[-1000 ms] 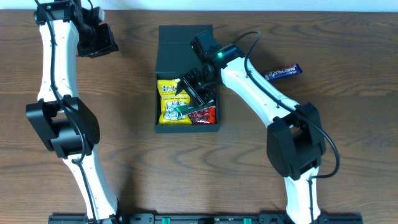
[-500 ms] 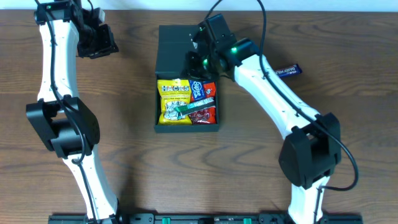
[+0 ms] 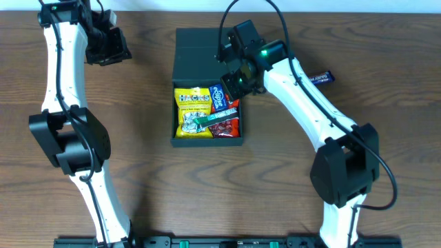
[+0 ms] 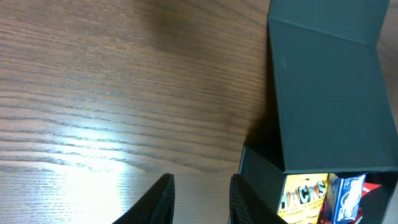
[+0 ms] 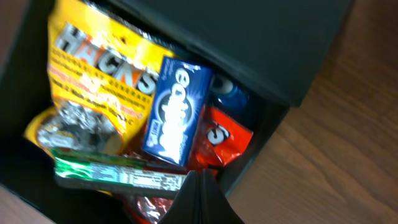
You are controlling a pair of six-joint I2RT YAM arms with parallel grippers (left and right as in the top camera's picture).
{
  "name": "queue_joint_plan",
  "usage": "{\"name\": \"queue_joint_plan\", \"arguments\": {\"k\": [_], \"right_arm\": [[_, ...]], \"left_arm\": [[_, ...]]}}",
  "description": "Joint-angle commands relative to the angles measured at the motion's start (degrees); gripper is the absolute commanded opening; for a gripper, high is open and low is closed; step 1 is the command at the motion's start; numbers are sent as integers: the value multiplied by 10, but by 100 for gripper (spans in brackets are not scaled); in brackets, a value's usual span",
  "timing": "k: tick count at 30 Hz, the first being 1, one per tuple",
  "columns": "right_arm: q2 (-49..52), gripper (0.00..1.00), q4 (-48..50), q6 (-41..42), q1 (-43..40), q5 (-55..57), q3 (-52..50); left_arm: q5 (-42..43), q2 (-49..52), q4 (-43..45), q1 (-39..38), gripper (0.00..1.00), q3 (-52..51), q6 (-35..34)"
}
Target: Pack container
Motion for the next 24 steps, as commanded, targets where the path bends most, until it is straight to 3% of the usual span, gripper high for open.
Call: {"name": "queue_joint_plan", "arguments": {"k": [1, 24], "right_arm": [[20, 2, -11, -38, -2, -1, 0], [87, 2, -28, -57, 0, -32, 0]], "left_arm": [[-2, 3, -2, 0, 31, 14, 4], [-2, 3, 15, 0, 31, 14, 4]]}}
